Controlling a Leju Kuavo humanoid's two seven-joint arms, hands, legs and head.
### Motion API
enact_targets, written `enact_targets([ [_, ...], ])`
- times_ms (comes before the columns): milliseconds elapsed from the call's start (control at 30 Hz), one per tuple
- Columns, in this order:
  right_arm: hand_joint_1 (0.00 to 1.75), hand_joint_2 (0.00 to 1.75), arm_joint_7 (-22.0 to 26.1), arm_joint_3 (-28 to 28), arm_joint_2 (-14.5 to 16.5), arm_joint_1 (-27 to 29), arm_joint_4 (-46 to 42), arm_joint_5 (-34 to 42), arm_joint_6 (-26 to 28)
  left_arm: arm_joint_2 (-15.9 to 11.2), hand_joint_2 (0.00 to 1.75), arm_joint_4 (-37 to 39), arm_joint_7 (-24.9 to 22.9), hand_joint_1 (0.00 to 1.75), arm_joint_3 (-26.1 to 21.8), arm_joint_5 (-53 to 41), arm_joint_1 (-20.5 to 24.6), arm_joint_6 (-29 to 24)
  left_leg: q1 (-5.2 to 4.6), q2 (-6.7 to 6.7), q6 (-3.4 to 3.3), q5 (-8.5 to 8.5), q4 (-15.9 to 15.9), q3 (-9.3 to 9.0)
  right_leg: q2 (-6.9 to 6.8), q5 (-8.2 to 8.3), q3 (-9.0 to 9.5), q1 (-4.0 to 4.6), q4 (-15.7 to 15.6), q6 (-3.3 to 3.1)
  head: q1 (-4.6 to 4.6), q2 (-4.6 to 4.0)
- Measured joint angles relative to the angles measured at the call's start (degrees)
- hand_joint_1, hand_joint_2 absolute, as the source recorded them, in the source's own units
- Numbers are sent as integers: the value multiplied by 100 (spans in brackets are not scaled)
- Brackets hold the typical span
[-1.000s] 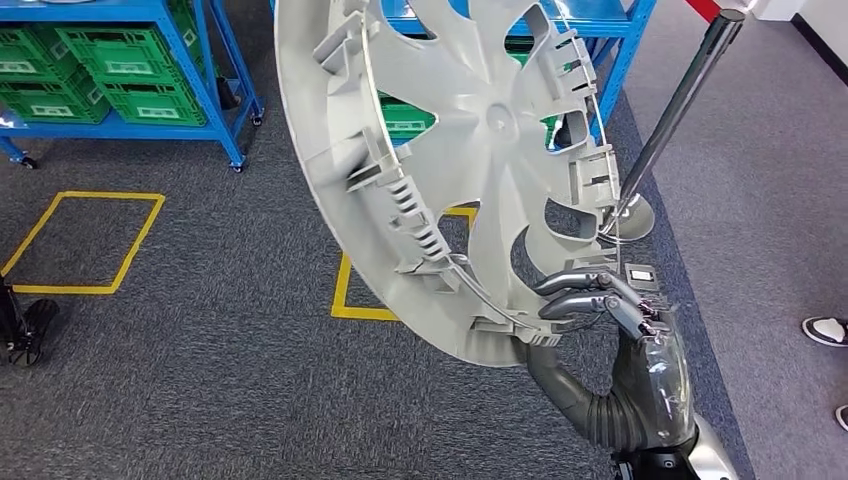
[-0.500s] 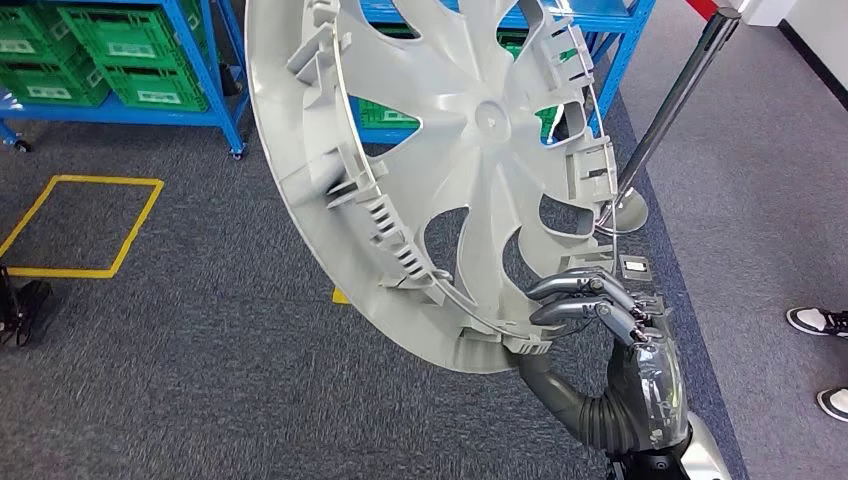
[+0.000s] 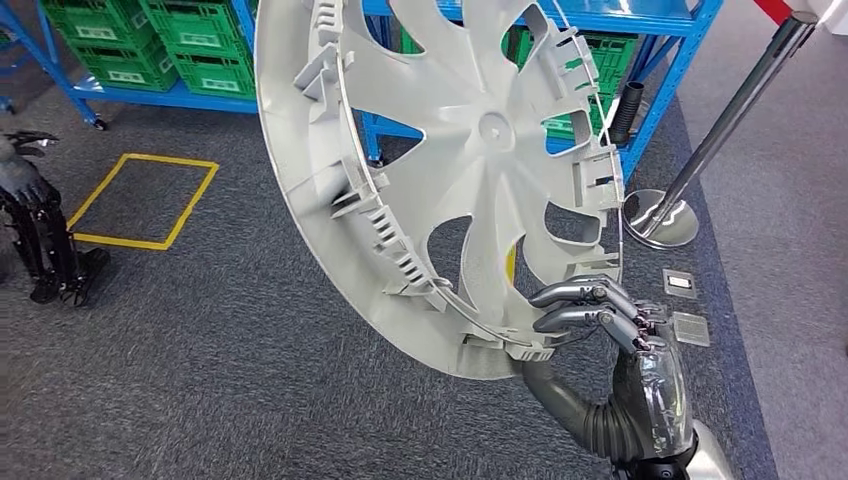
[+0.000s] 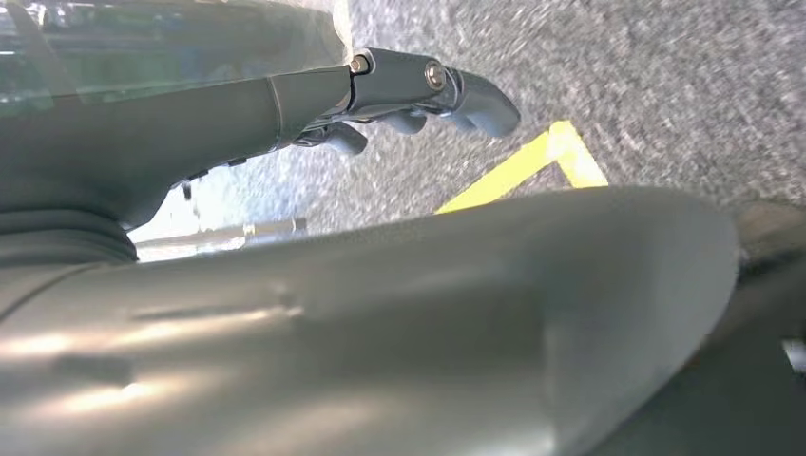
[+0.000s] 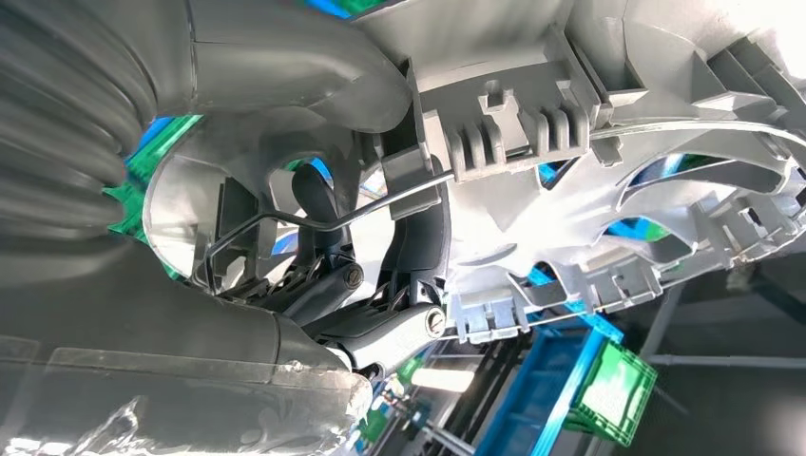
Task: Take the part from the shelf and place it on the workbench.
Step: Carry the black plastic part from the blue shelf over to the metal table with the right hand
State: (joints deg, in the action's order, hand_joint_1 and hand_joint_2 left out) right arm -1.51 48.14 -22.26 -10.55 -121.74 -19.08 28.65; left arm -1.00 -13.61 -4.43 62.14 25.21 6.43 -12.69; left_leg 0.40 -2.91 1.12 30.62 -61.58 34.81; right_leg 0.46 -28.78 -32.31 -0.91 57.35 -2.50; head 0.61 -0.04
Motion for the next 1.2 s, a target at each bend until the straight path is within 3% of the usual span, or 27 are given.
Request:
enact_targets([
  [67, 175, 175, -1, -1, 1, 4, -2, -4, -2, 2, 175, -1, 1, 0, 0, 1, 3, 1, 28, 151, 70, 331, -675, 287, -142, 3, 0, 7, 3, -23, 55, 0],
  [133, 175, 175, 0, 3, 1, 6, -2, -10, -5, 4, 175, -1, 0, 0, 0, 0, -5, 2, 51, 188, 112, 422, -1093, 443, -281, -1, -4, 12, 18, -25, 71, 0],
  [167, 175, 175, -1, 5, 1, 7, -2, -15, -9, 5, 175, 0, 0, 0, 0, 0, -13, 2, 56, 204, 120, 317, -1013, 386, -345, -6, -5, 11, 29, -21, 80, 0],
  [200, 175, 175, -2, 6, 1, 7, -2, -21, -12, 4, 175, 0, 1, 0, 0, 1, -19, 1, 59, 241, 117, 137, -734, 234, -406, -14, -4, 10, 43, -10, 90, 0],
  [267, 175, 175, -8, 4, 1, 6, -3, -42, -19, 3, 175, 0, 2, 0, 0, 2, -12, 0, 24, 484, 74, -137, -27, -120, -515, -34, -6, 29, 76, 28, 113, -1],
  [333, 175, 175, -15, 3, 1, 5, -7, -69, -28, 4, 175, -1, 6, 0, 0, 2, 8, 0, -33, 685, -19, -185, 317, -269, -620, -39, -23, 62, 98, 83, 114, -1],
  [400, 175, 175, -21, 3, 1, 1, -13, -92, -41, 5, 175, 1, 11, 0, 0, 4, 2, 1, -57, 620, -115, -205, 354, -254, -739, -31, -34, 73, 98, 143, 97, -1],
  [433, 175, 175, -25, 2, 1, -2, -14, -101, -47, 5, 175, 1, 12, 0, 0, 9, -12, 0, -51, 559, -153, -233, 373, -239, -722, -58, -41, 63, 114, 176, 85, -1],
  [500, 175, 175, -33, -4, -2, -2, -16, -117, -52, 4, 175, 2, 11, 0, 0, 25, -22, -1, -25, 441, -233, -296, 410, -209, -477, -296, -162, 39, 403, 223, 58, -1],
  [567, 175, 175, -42, -8, -6, 7, -17, -130, -55, 10, 175, 1, 15, 0, 0, 42, -5, 3, -15, 307, -279, -338, 412, -162, -177, -689, -457, 25, 1093, 238, 2, -1],
  [633, 175, 175, -46, -5, -10, 14, -16, -136, -63, 16, 175, 0, 19, 0, 1, 58, 2, 6, -21, 159, -286, -363, 403, -128, -93, -852, -673, 25, 1609, 233, -38, -1],
  [667, 175, 175, -50, -3, -11, 14, -16, -139, -68, 17, 175, 0, 19, 0, 1, 65, -2, 5, -23, 84, -281, -371, 394, -118, -80, -774, -655, 26, 1594, 224, -46, -1],
  [700, 175, 175, -54, -3, -13, 14, -15, -141, -70, 16, 175, 0, 18, 0, 2, 69, -6, 5, -24, 8, -274, -376, 381, -111, -52, -602, -540, 24, 1370, 210, -52, -1],
  [767, 175, 175, -61, -6, -15, 15, -16, -148, -72, 19, 175, 0, 18, 0, 2, 73, -4, 3, -32, -140, -244, -380, 337, -84, 147, -229, -196, 16, 652, 166, -70, -1],
  [800, 175, 175, -62, -7, -16, 15, -17, -154, -72, 22, 175, -1, 19, 0, 2, 74, 2, 3, -35, -208, -218, -387, 312, -53, 250, -133, -70, 10, 370, 145, -75, -1],
  [833, 175, 175, -62, -8, -16, 17, -20, -161, -72, 26, 175, -1, 19, 0, 2, 75, 8, 3, -33, -269, -184, -401, 295, -16, 319, -102, -9, 10, 210, 125, -75, -1],
  [900, 175, 175, -63, -8, -19, 17, -24, -178, -74, 31, 175, 0, 19, 0, 2, 77, -2, 2, -16, -384, -105, -446, 301, 44, 269, -109, -2, 14, 143, 81, -68, -1],
  [933, 175, 175, -64, -9, -20, 17, -25, -186, -75, 26, 175, 1, 19, 0, 2, 78, -18, 1, -16, -374, -72, -446, 297, 68, 203, -91, 0, 9, 122, 48, -64, -1],
  [1000, 175, 175, -68, -14, -21, 21, -28, -196, -73, 18, 175, 3, 20, 0, 2, 78, -39, 1, -26, -163, 0, -292, 90, 175, 62, -56, 21, -14, 74, -14, -10, -1],
  [1067, 175, 175, -70, -19, -21, 31, -31, -201, -71, 15, 175, 4, 22, 0, 2, 78, -28, 2, -3, 110, 67, 51, -531, 438, -86, -47, 29, -11, 62, -45, 56, -1],
  [1133, 175, 175, -70, -25, -21, 33, -30, -209, -72, 18, 175, 4, 30, 0, 3, 78, -23, 3, 30, 190, 107, 260, -1114, 668, -242, -52, 29, -5, 65, -52, 75, -1],
  [1167, 175, 175, -70, -27, -21, 34, -29, -212, -72, 17, 175, 4, 33, 0, 4, 78, -30, 3, 38, 205, 115, 224, -1153, 663, -313, -56, 30, -4, 67, -49, 83, 0],
  [1200, 175, 175, -70, -29, -21, 34, -28, -216, -72, 16, 175, 4, 34, 0, 4, 78, -37, 4, 44, 227, 114, 99, -981, 557, -378, -62, 32, -4, 70, -41, 92, 0],
])
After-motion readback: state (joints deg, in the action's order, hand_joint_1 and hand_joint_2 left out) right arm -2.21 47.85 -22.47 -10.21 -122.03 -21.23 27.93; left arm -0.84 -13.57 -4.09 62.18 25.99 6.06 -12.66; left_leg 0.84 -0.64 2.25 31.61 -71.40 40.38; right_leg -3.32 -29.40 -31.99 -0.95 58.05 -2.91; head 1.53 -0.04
